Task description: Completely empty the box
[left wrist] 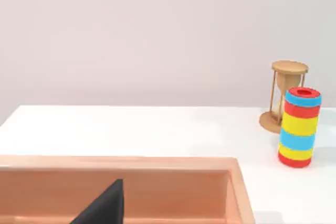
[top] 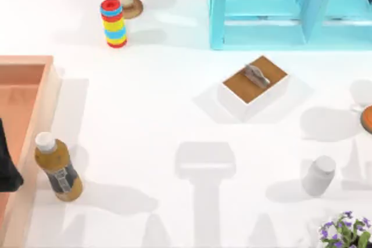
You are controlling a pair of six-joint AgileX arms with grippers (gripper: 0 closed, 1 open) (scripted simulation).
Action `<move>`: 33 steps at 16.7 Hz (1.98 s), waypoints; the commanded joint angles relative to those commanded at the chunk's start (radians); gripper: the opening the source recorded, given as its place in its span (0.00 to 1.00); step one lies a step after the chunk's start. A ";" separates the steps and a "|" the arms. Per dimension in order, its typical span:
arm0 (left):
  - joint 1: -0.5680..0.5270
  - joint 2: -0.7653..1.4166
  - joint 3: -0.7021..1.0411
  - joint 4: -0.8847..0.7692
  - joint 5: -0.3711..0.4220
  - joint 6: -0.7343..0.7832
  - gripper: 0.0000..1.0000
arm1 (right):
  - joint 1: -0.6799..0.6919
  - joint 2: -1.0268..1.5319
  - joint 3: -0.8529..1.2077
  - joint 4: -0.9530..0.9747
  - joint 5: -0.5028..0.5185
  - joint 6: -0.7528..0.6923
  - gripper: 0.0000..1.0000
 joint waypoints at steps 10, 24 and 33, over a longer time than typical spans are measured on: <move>0.101 0.385 0.346 -0.346 0.002 0.111 1.00 | 0.000 0.000 0.000 0.000 0.000 0.000 1.00; 0.304 1.527 1.190 -1.199 0.008 0.333 1.00 | 0.000 0.000 0.000 0.000 0.000 0.000 1.00; 0.313 1.566 1.214 -1.221 0.008 0.344 1.00 | 0.000 0.000 0.000 0.000 0.000 0.000 1.00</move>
